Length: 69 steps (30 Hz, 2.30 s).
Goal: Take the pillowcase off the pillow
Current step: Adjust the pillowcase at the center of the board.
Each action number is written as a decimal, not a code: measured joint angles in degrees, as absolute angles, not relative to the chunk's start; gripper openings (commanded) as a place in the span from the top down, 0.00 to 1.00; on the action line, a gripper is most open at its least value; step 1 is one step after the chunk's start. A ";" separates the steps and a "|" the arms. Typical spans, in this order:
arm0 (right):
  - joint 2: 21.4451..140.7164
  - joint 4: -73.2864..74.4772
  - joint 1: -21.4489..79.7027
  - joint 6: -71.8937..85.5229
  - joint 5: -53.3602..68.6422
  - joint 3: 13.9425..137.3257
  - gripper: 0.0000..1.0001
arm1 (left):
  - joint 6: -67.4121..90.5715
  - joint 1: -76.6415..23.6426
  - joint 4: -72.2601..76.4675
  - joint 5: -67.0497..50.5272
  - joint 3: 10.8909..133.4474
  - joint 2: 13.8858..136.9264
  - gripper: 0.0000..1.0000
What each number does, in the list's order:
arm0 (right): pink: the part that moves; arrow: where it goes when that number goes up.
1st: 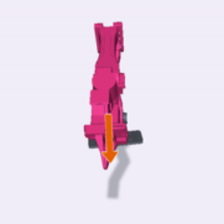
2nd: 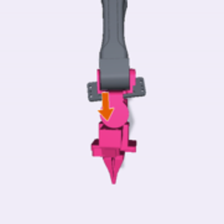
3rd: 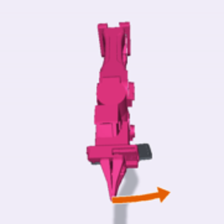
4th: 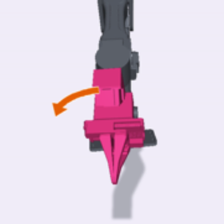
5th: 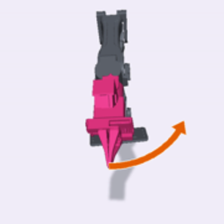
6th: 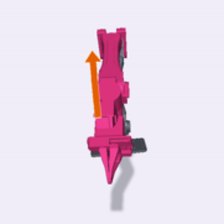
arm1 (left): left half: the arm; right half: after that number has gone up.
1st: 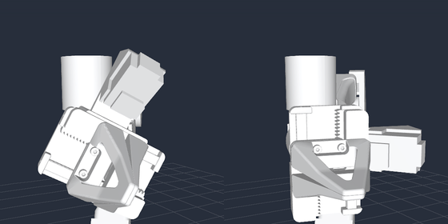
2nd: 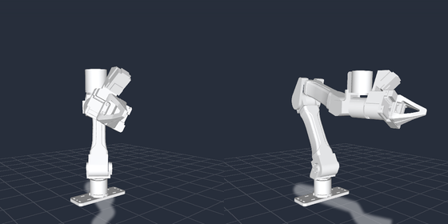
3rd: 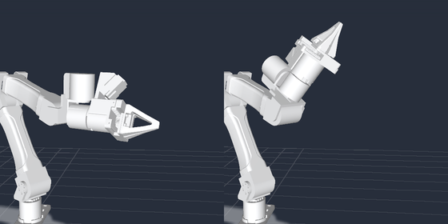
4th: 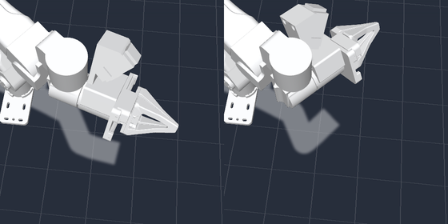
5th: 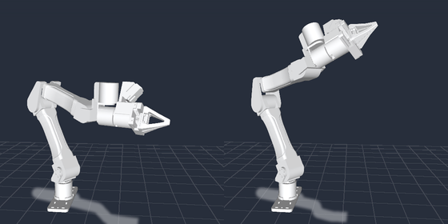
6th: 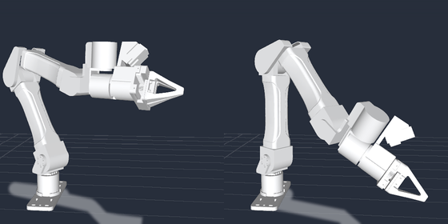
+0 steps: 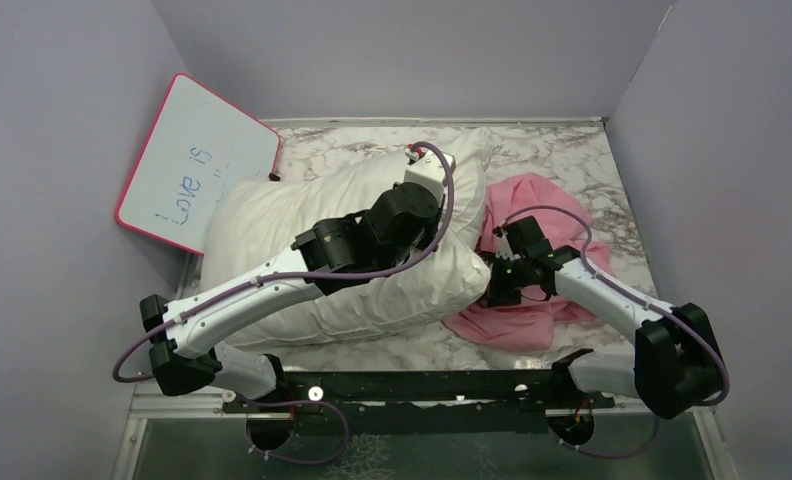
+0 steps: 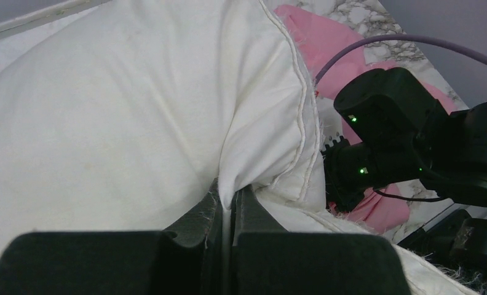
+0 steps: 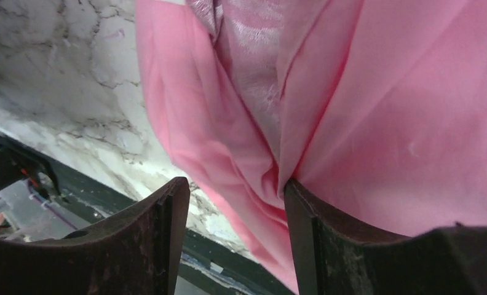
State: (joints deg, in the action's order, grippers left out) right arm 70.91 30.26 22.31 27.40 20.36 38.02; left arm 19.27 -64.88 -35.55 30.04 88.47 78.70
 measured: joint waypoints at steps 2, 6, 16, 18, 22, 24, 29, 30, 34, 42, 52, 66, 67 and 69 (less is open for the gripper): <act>72.40 29.43 24.36 28.08 18.81 37.91 0.37 | 19.33 -64.86 -35.51 30.04 88.23 78.06 1.00; 75.83 28.29 27.35 30.02 13.06 37.91 0.40 | 19.46 -64.82 -35.42 30.04 87.79 77.14 1.00; 75.42 24.67 30.22 38.68 -0.34 35.64 0.67 | 20.12 -64.73 -34.70 30.06 86.37 75.94 1.00; 75.26 23.49 30.44 40.60 -2.57 34.92 0.78 | 20.16 -64.64 -34.59 30.04 86.32 75.90 1.00; 75.72 23.59 30.59 44.47 -6.74 35.18 0.92 | 20.25 -64.51 -34.30 30.04 86.08 75.85 1.00; 75.85 24.62 30.81 45.78 -9.93 35.83 0.99 | 20.38 -64.51 -33.98 30.04 85.69 75.75 1.00; 74.98 32.05 28.16 44.97 -17.93 43.38 0.99 | 20.58 -64.49 -33.50 30.00 84.82 75.24 1.00; 74.26 32.69 26.48 44.01 -18.92 45.71 0.99 | 20.60 -64.49 -33.36 30.00 84.66 75.11 1.00; 70.94 33.19 15.51 38.61 -20.80 55.16 0.99 | 20.84 -64.45 -32.99 29.41 83.74 74.46 1.00; 69.97 35.20 -1.85 30.39 -24.64 68.23 0.96 | 21.85 -63.96 -31.31 25.56 80.90 74.74 1.00; 72.31 38.46 -8.32 27.77 -31.94 69.10 0.97 | 24.99 -63.57 -24.36 15.46 76.23 82.96 1.00; 66.48 37.08 -10.17 24.56 -8.73 55.24 0.35 | 28.86 -63.07 -17.23 2.61 79.13 98.50 0.23; 65.04 37.26 -10.17 24.32 -6.87 55.42 0.33 | 28.73 -63.09 -17.30 2.33 79.64 98.02 0.19; 62.24 37.76 -10.17 23.81 -2.59 56.25 0.28 | 28.18 -63.09 -18.85 2.15 80.95 96.12 0.11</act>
State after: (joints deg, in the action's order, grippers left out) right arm 62.24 37.76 -10.17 23.81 -2.59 56.25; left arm 28.18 -63.09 -18.85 2.15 80.95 96.12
